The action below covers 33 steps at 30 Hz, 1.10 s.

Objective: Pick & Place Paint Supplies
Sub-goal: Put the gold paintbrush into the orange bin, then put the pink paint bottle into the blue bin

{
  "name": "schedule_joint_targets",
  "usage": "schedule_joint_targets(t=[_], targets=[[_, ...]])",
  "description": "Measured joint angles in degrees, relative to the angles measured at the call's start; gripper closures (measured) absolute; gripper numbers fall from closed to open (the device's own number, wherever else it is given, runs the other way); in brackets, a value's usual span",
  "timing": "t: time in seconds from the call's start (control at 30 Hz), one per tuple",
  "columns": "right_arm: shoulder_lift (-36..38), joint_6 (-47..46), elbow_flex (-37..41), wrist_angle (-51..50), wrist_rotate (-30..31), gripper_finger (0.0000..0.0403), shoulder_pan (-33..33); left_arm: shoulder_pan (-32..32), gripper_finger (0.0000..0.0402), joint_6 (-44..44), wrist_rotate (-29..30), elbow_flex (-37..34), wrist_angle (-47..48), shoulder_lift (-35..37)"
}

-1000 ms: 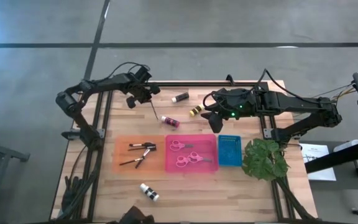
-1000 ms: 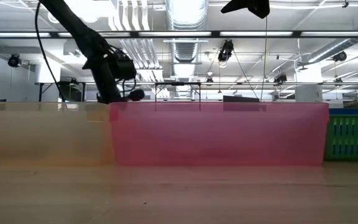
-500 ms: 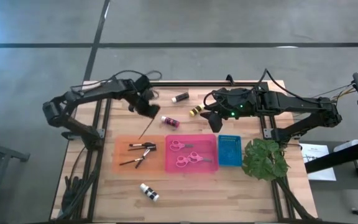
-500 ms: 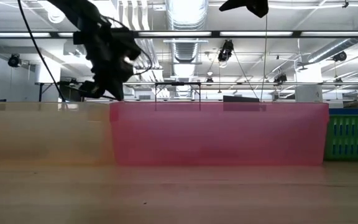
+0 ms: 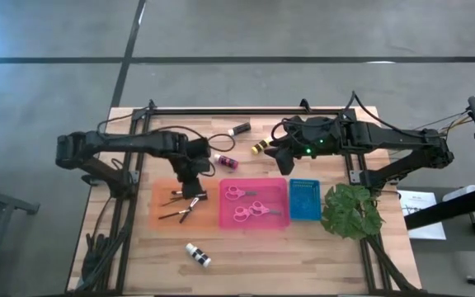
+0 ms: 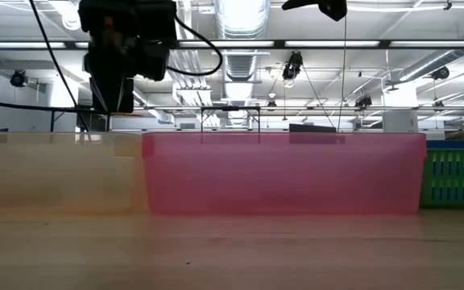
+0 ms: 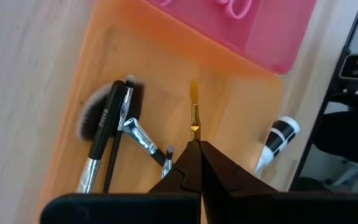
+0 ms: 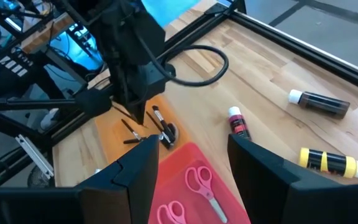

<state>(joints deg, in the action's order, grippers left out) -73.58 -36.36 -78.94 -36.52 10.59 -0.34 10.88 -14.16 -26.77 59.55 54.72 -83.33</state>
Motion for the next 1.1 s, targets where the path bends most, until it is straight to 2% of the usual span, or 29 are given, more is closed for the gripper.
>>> schedule_joint_targets(t=[0.5, 0.57, 0.87, 1.1], targets=[[0.0, -0.79, 0.0, 0.88, 0.05, 0.0216, 0.0, -1.03, 0.0398, 1.0, 0.12, 0.0, 0.08, 0.0], [0.0, -0.79, 0.0, 0.88, 0.09, 0.0216, 0.0, -1.03, 0.0381, 2.27, -0.96, 0.0, 0.69, 0.0], [0.0, -0.79, 0.0, 0.86, 0.13, 0.0216, 0.0, -1.08, 0.0258, 4.18, -1.32, 0.0, 0.84, 0.0], [0.0, -0.79, 0.0, 0.85, 0.22, 0.0216, -0.02, -1.08, 0.0226, 4.78, -1.32, 0.0, 0.83, 0.0]])
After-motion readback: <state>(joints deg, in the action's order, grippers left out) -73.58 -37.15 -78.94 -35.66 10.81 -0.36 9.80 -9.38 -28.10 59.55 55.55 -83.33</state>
